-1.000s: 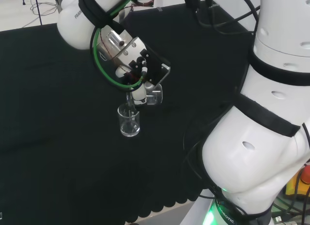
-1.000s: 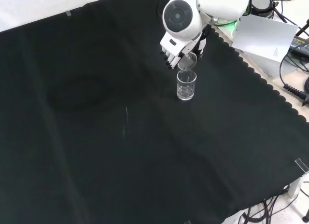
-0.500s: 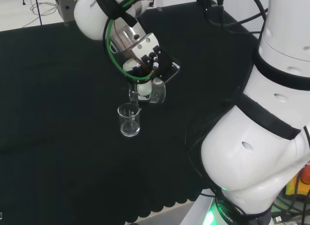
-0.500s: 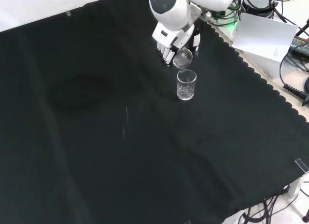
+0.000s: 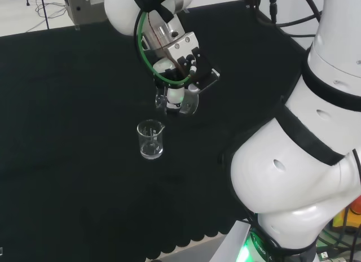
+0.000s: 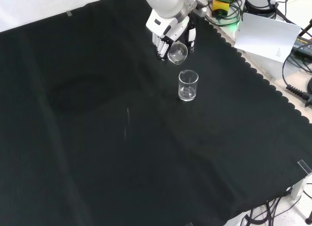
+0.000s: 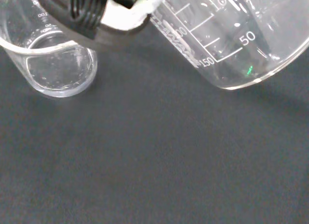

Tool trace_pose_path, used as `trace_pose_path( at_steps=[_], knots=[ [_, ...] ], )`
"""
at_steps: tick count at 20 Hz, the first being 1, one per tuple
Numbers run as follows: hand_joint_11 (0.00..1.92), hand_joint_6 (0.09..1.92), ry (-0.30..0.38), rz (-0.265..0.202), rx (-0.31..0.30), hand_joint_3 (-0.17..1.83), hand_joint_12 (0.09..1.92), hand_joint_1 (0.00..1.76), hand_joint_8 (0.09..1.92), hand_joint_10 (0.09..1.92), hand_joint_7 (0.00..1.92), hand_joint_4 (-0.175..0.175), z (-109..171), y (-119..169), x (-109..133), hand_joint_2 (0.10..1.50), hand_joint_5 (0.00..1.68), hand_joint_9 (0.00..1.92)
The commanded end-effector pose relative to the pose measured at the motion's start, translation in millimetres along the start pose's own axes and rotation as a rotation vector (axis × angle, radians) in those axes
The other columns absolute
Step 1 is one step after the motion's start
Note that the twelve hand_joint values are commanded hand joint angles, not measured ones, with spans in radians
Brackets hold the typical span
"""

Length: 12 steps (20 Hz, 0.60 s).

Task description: Pour the water from the handheld beaker into the one on the table.

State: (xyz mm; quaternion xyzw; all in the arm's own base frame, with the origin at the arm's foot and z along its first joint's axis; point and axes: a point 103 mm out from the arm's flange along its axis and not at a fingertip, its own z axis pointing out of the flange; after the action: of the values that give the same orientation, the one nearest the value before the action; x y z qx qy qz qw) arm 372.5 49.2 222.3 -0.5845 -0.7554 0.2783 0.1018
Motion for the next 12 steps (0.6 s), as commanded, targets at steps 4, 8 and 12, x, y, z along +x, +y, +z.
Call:
trace_pose_path(
  at_steps=[4, 8, 12],
  knots=[
    [1.14, 0.81, 0.204, -0.149, -0.214, -0.17, 1.04, 1.41, 0.72, 0.45, 1.19, -0.11, 7.6, 16.8, -16.8, 1.06, 1.12, 1.39],
    [1.14, 0.81, 0.239, -0.176, -0.281, -0.17, 1.04, 1.41, 0.72, 0.46, 1.19, -0.11, 2.3, 23.4, -19.7, 1.07, 1.12, 1.38],
    [1.14, 0.81, 0.275, -0.199, -0.331, -0.17, 1.04, 1.41, 0.72, 0.46, 1.19, -0.11, -3.0, 28.5, -23.5, 1.07, 1.12, 1.38]
  ],
)
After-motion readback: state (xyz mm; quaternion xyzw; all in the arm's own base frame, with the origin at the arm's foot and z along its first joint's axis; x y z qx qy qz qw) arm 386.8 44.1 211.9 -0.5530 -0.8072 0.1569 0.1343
